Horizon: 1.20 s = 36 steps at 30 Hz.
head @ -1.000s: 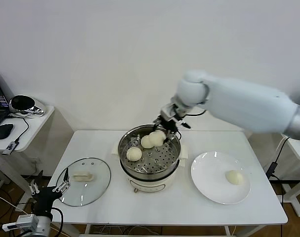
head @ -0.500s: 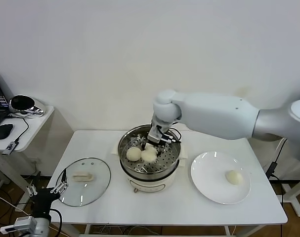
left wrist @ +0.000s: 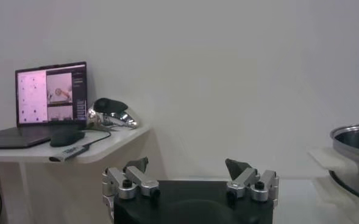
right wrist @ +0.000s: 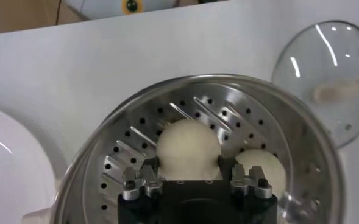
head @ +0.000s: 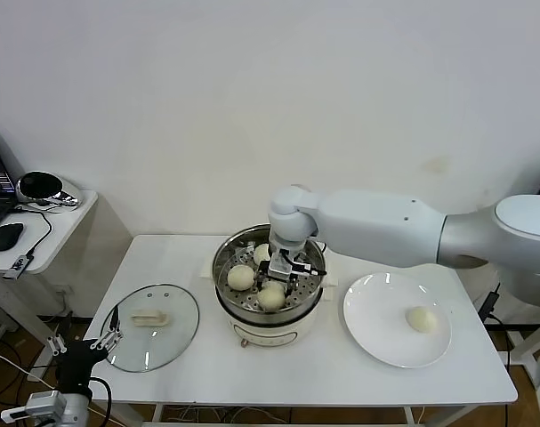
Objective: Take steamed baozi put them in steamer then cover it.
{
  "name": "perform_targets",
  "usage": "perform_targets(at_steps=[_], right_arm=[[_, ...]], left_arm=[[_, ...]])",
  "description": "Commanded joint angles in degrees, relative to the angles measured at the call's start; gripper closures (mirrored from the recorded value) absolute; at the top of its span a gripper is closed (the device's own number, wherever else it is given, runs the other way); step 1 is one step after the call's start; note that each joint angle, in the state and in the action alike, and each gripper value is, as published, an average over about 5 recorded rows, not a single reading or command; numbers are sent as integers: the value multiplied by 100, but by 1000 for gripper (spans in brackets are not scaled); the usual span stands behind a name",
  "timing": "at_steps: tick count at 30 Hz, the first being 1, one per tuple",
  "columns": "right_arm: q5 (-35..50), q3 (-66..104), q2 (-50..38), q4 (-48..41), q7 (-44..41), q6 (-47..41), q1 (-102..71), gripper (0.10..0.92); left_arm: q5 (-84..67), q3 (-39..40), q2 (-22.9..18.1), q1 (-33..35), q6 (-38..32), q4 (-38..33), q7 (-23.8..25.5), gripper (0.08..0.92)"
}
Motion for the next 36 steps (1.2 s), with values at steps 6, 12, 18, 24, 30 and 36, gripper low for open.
perform_targets(at_steps=[6, 12, 18, 24, 30, 36], right_arm=[[255, 212, -258, 135, 112, -162, 346, 240], [987, 210, -963, 288, -249, -1286, 989, 203], [1749, 11, -2028, 773, -390, -2712, 1445, 203], [2085, -115, -3395, 1506, -218, -3994, 1427, 203], [1581, 178, -4429, 1679, -82, -4206, 645, 203], [747, 1018, -4842, 1343, -102, -3773, -792, 203]], left_arm=[[-4, -1, 38, -20, 9, -30, 2, 177], [-5, 24, 70, -48, 15, -47, 6, 177], [0, 81, 124, -75, 18, -73, 11, 177], [15, 176, 174, -115, 25, -77, 15, 177], [61, 285, 185, -147, 31, -62, 18, 177], [95, 318, 165, -155, 41, -53, 16, 177]])
